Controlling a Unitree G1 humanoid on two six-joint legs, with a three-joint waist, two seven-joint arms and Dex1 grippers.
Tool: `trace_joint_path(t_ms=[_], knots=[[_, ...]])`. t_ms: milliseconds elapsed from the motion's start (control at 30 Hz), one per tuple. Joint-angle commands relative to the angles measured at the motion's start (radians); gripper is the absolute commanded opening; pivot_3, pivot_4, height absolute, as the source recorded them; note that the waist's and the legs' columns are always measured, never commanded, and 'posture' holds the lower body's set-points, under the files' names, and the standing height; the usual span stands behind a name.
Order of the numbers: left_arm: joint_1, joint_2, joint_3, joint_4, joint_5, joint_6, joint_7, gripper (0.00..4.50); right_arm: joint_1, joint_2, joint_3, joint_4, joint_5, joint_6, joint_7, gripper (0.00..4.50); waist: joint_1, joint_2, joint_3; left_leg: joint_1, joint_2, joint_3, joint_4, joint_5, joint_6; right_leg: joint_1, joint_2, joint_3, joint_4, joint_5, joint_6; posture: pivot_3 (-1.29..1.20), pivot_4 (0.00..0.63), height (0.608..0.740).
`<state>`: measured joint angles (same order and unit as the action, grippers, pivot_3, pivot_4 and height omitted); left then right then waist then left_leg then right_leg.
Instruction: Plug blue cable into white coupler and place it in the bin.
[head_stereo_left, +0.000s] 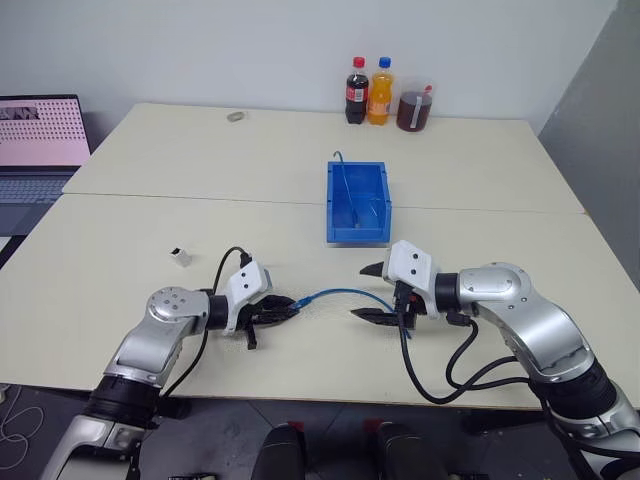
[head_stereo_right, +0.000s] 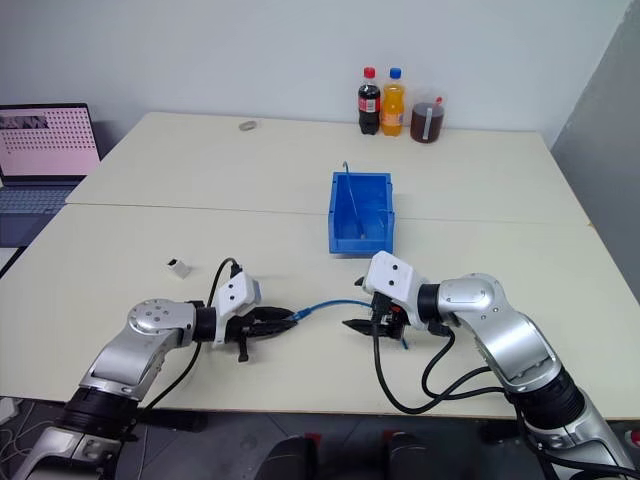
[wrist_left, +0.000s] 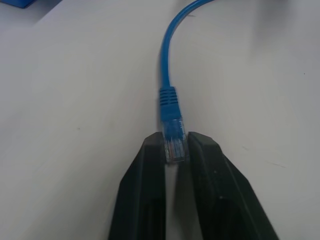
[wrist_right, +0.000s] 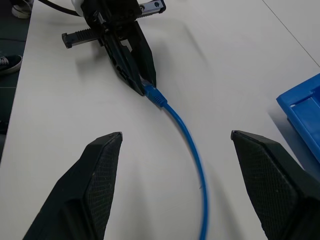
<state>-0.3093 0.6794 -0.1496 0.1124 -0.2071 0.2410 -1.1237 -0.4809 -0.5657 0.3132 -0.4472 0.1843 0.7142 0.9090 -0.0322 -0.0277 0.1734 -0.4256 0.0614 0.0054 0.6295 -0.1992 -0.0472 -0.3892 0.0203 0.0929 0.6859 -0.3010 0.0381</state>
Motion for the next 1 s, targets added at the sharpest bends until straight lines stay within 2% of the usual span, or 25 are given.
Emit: trace_joint_path(t_ms=[33,267,367,500,700,1000], knots=[[0.028,-0.021,-0.024,0.006,0.003,-0.015,-0.015,0.24,0.037,0.024,-0.054,-0.055,0.069,0.001,-0.017,3.72,0.000,0.000,0.000,0.000,0.000,0.000,0.000,0.000,0.000,0.000,0.000,0.000,0.000,0.000,0.000,0.00,0.150,0.740],[-0.012,-0.066,0.083,-0.097,-0.147,0.046,-0.009,0.24,0.213,0.059,-0.155,-0.180,0.214,0.062,-0.078,3.72,0.003,-0.001,0.001,-0.002,0.000,-0.001,0.000,0.000,0.000,0.000,-0.001,-0.002,-0.001,0.000,0.000,0.00,0.150,0.740],[-0.028,-0.058,0.110,-0.173,-0.233,0.138,-0.025,0.24,0.281,0.100,-0.194,-0.226,0.296,0.109,-0.121,3.72,0.001,-0.001,0.000,-0.002,0.000,-0.003,0.000,0.000,0.000,0.000,0.000,-0.002,0.000,0.000,0.001,0.00,0.150,0.740],[-0.057,-0.055,0.141,-0.255,-0.363,0.294,-0.027,0.24,0.327,0.163,-0.202,-0.223,0.321,0.083,-0.188,3.72,-0.003,-0.001,0.000,-0.001,0.001,-0.002,0.000,0.000,0.000,0.000,0.001,-0.002,0.001,-0.002,0.003,0.00,0.150,0.740],[-0.100,-0.058,0.162,-0.305,-0.488,0.448,-0.012,0.24,0.279,0.280,-0.284,-0.163,0.472,0.135,-0.264,3.72,-0.004,-0.001,0.001,0.000,0.001,-0.003,0.001,0.000,0.000,0.000,0.002,-0.001,0.002,-0.002,0.004,0.00,0.150,0.740],[-0.126,-0.069,0.168,-0.322,-0.536,0.508,0.019,0.24,0.193,0.333,-0.343,-0.108,0.649,0.202,-0.330,3.72,-0.003,-0.001,0.001,0.000,0.001,-0.003,0.000,0.000,0.000,0.000,0.002,-0.001,0.002,-0.002,0.004,0.00,0.150,0.740]])
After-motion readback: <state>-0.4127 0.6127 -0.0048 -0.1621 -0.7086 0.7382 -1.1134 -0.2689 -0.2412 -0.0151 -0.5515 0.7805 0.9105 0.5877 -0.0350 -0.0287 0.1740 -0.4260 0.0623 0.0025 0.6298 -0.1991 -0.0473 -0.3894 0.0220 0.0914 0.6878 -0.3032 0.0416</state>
